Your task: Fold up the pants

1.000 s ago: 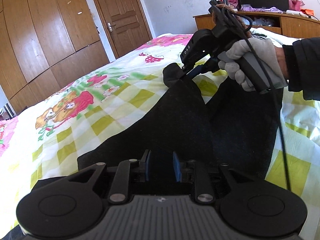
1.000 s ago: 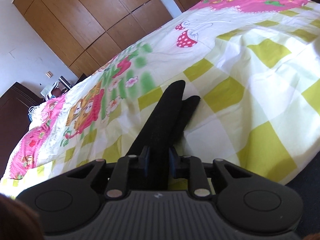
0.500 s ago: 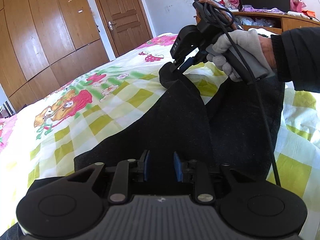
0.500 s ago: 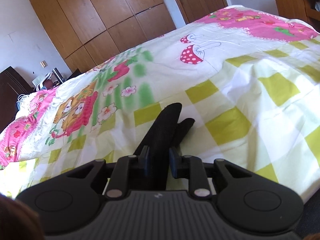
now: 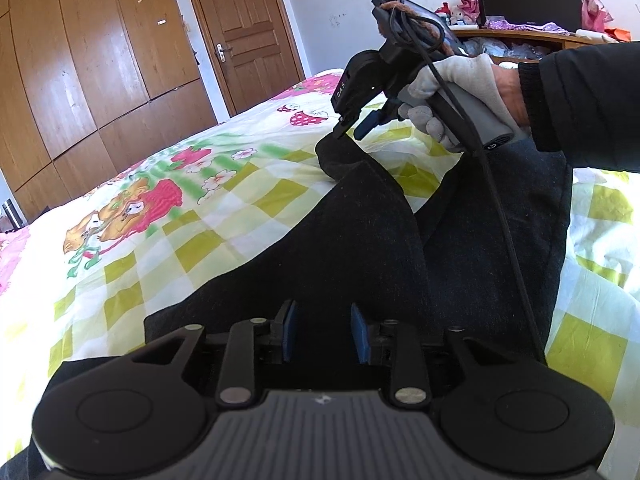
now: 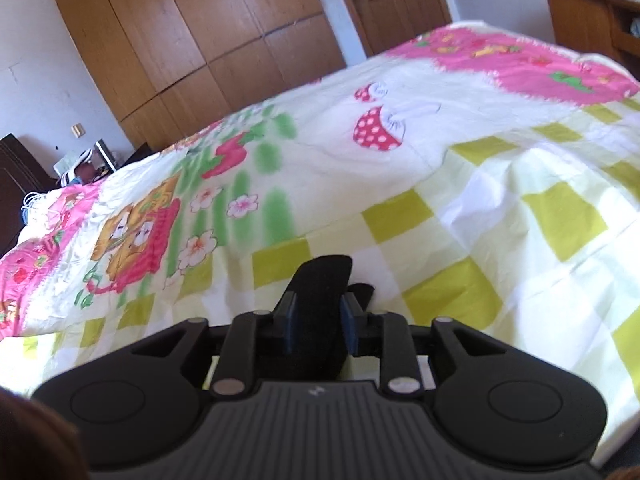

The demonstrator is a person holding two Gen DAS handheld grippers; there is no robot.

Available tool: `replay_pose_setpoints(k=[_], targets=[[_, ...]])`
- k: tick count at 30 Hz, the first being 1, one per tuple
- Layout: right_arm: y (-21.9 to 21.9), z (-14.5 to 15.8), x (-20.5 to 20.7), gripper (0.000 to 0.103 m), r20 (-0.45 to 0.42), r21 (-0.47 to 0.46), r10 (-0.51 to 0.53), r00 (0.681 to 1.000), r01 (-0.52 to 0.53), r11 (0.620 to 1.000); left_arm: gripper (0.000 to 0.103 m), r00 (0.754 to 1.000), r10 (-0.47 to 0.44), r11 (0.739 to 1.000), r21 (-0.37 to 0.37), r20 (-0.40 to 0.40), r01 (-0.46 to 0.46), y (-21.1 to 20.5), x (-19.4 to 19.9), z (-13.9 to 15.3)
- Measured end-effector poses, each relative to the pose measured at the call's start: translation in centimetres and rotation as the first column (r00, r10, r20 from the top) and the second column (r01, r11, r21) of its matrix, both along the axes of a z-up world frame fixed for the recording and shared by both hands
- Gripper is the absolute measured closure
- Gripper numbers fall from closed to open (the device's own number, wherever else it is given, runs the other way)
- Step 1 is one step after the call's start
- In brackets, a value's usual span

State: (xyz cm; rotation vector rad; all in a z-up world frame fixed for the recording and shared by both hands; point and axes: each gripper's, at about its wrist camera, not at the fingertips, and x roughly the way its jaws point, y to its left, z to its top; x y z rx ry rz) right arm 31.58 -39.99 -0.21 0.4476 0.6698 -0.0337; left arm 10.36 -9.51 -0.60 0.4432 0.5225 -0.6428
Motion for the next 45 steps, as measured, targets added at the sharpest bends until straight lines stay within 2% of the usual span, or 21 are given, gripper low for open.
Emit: replay_pose_setpoints(k=[6, 10, 11, 13, 18, 21, 22, 23, 25, 28, 31, 33, 36, 39, 42, 43, 45], targets=[[-0.8, -0.8, 1.3, 0.071, -0.051, 0.054, -0.018, 0.999, 0.021, 0.998, 0.059, 1.000, 0.007, 1.000, -0.014, -0.012, -0.007, 0.0, 0.1, 0.1], [-0.6, -0.9, 1.5, 0.071, -0.066, 0.035, -0.030, 0.997, 0.032, 0.999, 0.059, 1.000, 0.006, 1.000, -0.016, -0.013, -0.006, -0.1, 0.1, 0.1], [-0.6, -0.9, 1.4, 0.072, -0.060, 0.036, -0.026, 0.998, 0.028, 0.999, 0.059, 1.000, 0.006, 1.000, -0.015, -0.013, -0.006, -0.1, 0.1, 0.1], [-0.4, -0.8, 1.4, 0.089, -0.055, 0.065, 0.013, 0.998, -0.010, 0.998, 0.059, 1.000, 0.006, 1.000, -0.013, -0.016, -0.006, -0.3, 0.2, 0.0], [-0.5, -1.7, 2.0, 0.089, -0.110, 0.119, 0.028, 0.993, -0.015, 0.993, 0.059, 1.000, 0.007, 1.000, -0.012, -0.014, -0.007, -0.3, 0.1, 0.3], [-0.7, -1.8, 2.0, 0.085, -0.123, 0.172, 0.071, 0.990, -0.050, 0.984, 0.059, 1.000, 0.004, 1.000, -0.015, -0.016, -0.004, -0.3, 0.1, 0.3], [-0.5, -1.8, 1.9, 0.085, -0.126, 0.161, 0.073, 0.989, -0.052, 0.986, 0.059, 1.000, 0.003, 1.000, -0.015, -0.014, -0.003, -0.4, 0.2, 0.3], [-0.3, -1.7, 1.8, 0.087, -0.123, 0.137, 0.076, 0.990, -0.058, 0.989, 0.059, 1.000, 0.003, 1.000, -0.014, -0.013, -0.003, -0.5, 0.2, 0.3], [0.3, -1.4, 1.6, 0.099, -0.120, 0.082, 0.069, 0.990, -0.060, 0.995, 0.059, 1.000, 0.005, 1.000, -0.017, -0.016, -0.006, -0.6, 0.3, 0.3], [0.6, 0.0, 1.0, 0.099, -0.083, 0.108, 0.073, 0.994, -0.064, 0.992, 0.059, 1.000, 0.013, 1.000, -0.012, -0.012, -0.013, -0.5, 0.6, 0.8], [0.8, 3.5, 0.0, 0.099, -0.006, 0.177, 0.076, 0.997, -0.074, 0.981, 0.059, 0.999, 0.037, 0.999, -0.007, 0.028, -0.037, -0.2, 0.7, 2.7], [0.5, 7.4, -1.6, 0.099, 0.100, 0.225, 0.082, 0.992, -0.102, 0.969, 0.059, 0.996, 0.045, 0.999, -0.009, 0.077, -0.045, 0.1, 0.4, 4.7], [-1.0, 13.8, -6.1, 0.100, 0.276, 0.286, 0.075, 0.958, -0.157, 0.945, 0.053, 0.988, 0.029, 0.999, -0.016, 0.153, -0.027, 0.0, -1.0, 7.5], [-3.3, 17.5, -12.1, 0.100, 0.375, 0.309, 0.049, 0.926, -0.174, 0.935, 0.049, 0.982, -0.009, 1.000, -0.021, 0.187, 0.013, -0.4, -2.9, 8.8], [-5.8, 16.7, -17.9, 0.100, 0.372, 0.308, -0.006, 0.928, -0.117, 0.944, 0.047, 0.990, -0.067, 0.998, -0.014, 0.126, 0.069, -1.6, -4.2, 7.4], [-6.7, 15.4, -19.3, 0.100, 0.339, 0.313, -0.037, 0.940, -0.076, 0.947, 0.047, 0.992, -0.085, 0.996, -0.001, 0.097, 0.086, -2.3, -4.5, 6.3], [-9.1, 10.8, -21.2, 0.100, 0.215, 0.358, -0.135, 0.967, 0.051, 0.932, 0.047, 0.992, -0.126, 0.992, 0.024, 0.020, 0.126, -3.7, -4.9, 3.8]])
